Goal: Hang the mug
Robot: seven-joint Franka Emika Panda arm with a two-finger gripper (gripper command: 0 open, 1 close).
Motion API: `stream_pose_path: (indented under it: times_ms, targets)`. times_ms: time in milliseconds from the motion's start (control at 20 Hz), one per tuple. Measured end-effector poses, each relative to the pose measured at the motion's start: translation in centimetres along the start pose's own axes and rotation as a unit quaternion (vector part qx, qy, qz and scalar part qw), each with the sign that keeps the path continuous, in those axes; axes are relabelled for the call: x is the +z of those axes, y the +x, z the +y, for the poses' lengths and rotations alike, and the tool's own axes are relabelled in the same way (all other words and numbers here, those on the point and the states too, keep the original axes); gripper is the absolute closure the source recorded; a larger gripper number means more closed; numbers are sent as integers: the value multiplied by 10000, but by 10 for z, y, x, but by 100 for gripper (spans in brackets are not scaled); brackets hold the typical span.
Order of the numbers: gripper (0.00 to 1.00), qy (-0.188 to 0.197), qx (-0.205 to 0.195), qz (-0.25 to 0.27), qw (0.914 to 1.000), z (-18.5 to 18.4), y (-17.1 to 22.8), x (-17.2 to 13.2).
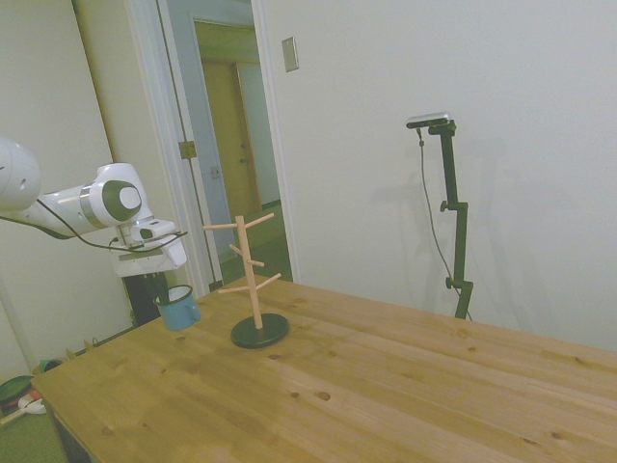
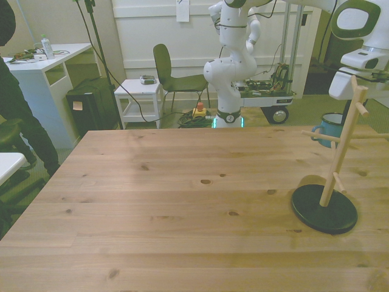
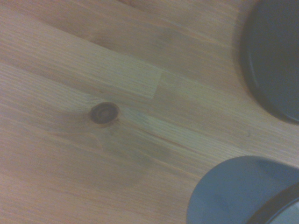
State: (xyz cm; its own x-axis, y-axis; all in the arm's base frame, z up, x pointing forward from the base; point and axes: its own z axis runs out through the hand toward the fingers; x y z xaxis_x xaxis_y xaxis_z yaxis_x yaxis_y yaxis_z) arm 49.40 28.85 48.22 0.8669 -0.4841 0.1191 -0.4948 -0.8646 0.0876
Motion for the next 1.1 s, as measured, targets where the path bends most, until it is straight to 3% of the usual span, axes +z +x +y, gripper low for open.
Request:
stream_pose_path:
  times_ms: [300,600,1100]
  targets:
    - [100,63,278,-43,9996,14,10,-28]
    - [100,209,688,40,9974,50,35,-78]
    - [100,345,901,156,9952,70,49,-132]
